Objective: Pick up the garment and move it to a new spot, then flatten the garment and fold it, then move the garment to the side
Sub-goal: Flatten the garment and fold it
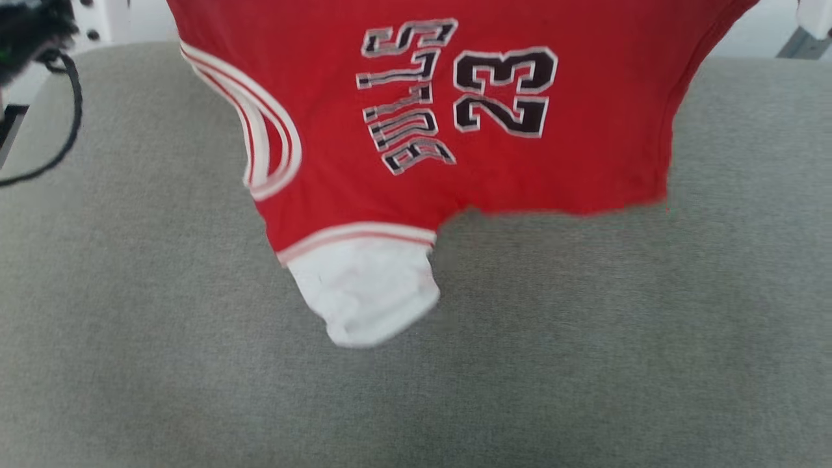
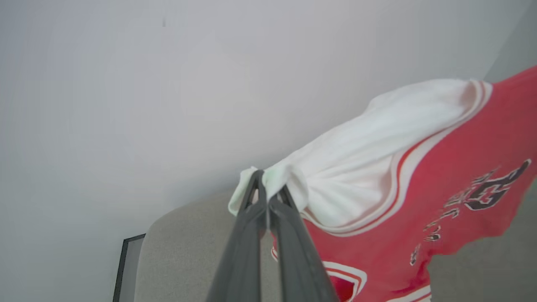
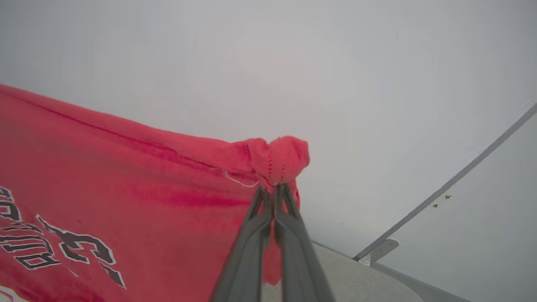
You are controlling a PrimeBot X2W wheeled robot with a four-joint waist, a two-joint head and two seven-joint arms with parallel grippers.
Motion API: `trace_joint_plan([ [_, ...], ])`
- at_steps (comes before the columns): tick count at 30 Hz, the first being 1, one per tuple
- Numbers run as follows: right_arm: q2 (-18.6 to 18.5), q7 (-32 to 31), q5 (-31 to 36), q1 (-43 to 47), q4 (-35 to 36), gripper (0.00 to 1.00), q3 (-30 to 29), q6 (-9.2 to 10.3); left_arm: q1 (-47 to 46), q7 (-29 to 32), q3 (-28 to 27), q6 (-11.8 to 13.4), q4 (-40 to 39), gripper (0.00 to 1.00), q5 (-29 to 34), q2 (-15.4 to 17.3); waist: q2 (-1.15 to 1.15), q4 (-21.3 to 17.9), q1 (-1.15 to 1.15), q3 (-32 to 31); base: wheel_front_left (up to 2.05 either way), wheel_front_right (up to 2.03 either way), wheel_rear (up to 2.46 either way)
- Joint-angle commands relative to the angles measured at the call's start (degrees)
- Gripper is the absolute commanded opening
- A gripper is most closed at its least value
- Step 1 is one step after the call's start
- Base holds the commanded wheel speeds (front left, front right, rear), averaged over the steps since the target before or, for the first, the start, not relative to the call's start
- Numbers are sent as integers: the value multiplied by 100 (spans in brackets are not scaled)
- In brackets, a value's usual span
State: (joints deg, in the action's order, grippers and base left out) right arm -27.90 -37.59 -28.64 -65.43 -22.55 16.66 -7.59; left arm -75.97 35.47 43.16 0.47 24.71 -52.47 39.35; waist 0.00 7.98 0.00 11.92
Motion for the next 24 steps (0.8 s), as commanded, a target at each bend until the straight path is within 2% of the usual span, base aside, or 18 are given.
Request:
trace_joint_plan([
  [1, 63, -1, 136, 1, 58, 0, -133, 18, -180, -84, -18, -51, 124, 0, 103, -43, 0, -80, 0, -68, 0, 0, 0],
  [7, 273, 229, 560, -134, 50, 0, -438, 17, -583, -499, -31, -141, 538, 0, 281, -287, 0, -136, 0, 25, 0, 0, 0],
  [13, 616, 807, 1183, -590, -430, 0, -555, 17, -1228, -1487, -141, -203, 1239, 0, 624, -666, 0, -175, 0, 429, 0, 0, 0],
  [17, 805, 1513, 1669, -1124, -934, 0, -653, 17, -1815, -2385, -246, -142, 1710, 0, 939, -847, 0, -190, 0, 818, 0, 0, 0],
  [24, 1133, 3085, 2702, -1983, -1762, 0, -1187, 18, -2665, -4170, -414, -222, 2481, 0, 1344, -1092, 0, -146, 0, 1385, 0, 0, 0],
])
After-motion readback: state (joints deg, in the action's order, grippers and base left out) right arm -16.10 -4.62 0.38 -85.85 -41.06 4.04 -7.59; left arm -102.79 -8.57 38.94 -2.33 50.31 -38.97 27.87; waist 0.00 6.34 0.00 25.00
